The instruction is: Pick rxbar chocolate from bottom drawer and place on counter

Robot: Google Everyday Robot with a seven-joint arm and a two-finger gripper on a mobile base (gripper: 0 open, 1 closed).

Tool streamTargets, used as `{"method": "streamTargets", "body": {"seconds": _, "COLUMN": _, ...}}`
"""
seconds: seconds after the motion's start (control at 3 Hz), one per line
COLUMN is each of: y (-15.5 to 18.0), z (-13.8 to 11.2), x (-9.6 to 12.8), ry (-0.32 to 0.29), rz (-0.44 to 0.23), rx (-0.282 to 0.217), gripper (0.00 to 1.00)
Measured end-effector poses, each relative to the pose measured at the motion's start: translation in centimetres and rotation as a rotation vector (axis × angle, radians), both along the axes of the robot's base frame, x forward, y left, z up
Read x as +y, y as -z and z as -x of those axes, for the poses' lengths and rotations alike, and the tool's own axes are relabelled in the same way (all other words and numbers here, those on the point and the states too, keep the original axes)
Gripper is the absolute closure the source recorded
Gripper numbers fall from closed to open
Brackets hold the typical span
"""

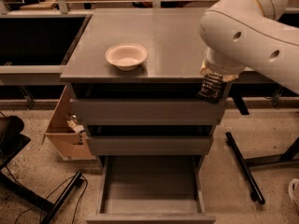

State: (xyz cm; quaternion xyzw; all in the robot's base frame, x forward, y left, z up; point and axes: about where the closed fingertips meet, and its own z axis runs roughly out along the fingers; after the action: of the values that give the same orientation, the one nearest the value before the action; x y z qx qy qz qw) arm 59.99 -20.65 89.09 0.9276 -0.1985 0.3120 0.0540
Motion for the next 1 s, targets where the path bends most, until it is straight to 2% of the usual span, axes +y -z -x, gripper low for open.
{"method": "streamTargets", "body": {"seconds": 0.33, "y": 0.0, "z": 0.0, "x": 0.0, "ry": 0.0, "rz": 0.0, "rx": 0.0, "gripper": 1.0}}
{"method": "streamTargets", "body": {"seconds": 0.67, "y": -1.0, "z": -1.7, "x": -0.3, "ry": -0.026, "rz": 0.025, "rx": -0.018, "gripper": 1.0}}
{"method": "streamTargets", "body": {"seconds": 1.0, "y": -3.5, "z": -5.4, "x": -1.3, "ry": -0.072, "rz": 0.062, "rx": -0.066, "gripper": 1.0}}
